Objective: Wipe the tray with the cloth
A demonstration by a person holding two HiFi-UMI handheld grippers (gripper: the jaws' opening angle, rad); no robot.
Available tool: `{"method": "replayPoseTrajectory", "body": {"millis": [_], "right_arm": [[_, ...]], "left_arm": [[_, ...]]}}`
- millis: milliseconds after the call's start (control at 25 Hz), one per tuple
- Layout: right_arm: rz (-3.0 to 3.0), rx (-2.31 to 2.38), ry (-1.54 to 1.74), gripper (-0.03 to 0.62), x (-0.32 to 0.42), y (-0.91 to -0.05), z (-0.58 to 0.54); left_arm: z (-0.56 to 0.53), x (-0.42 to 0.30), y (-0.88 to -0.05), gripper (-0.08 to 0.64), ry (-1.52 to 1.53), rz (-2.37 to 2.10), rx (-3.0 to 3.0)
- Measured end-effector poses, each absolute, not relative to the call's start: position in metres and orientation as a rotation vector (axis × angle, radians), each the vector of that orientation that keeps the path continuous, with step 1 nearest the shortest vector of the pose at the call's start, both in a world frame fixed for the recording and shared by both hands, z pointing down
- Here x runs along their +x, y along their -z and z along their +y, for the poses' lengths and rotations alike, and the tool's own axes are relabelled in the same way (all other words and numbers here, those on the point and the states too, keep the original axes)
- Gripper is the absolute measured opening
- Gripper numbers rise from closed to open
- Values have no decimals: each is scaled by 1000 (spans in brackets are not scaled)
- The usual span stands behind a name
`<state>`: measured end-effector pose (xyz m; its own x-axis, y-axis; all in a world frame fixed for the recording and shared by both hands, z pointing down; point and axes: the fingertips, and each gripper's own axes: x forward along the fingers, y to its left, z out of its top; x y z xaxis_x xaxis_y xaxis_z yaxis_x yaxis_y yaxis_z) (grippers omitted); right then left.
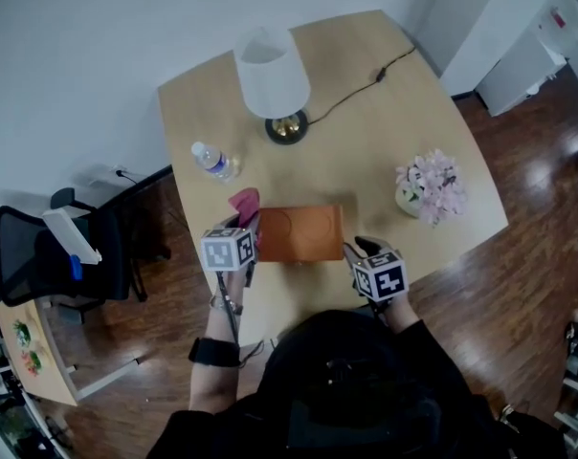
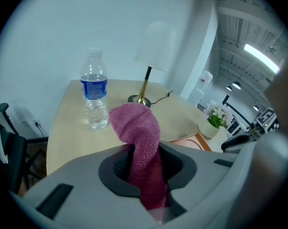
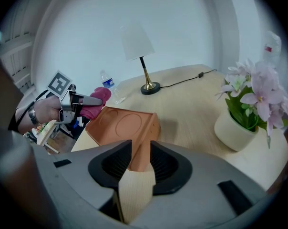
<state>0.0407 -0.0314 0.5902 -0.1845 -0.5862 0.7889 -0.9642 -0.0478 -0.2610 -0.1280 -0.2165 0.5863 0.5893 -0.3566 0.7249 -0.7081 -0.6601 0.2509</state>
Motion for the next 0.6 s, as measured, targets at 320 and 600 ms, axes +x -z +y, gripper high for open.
{"method": "replayPoseTrajectory", "body": {"millis": [320,600], "right_arm": [[-1802,1648,-1168,133,48,-595,-28],[-1801,1667,-1185,133,61,-600,-24]], "left_arm": [[-211,-115,-622,91,-1104,-844,2251],[-211,-113,-623,91,-1095,-883,2227]]}}
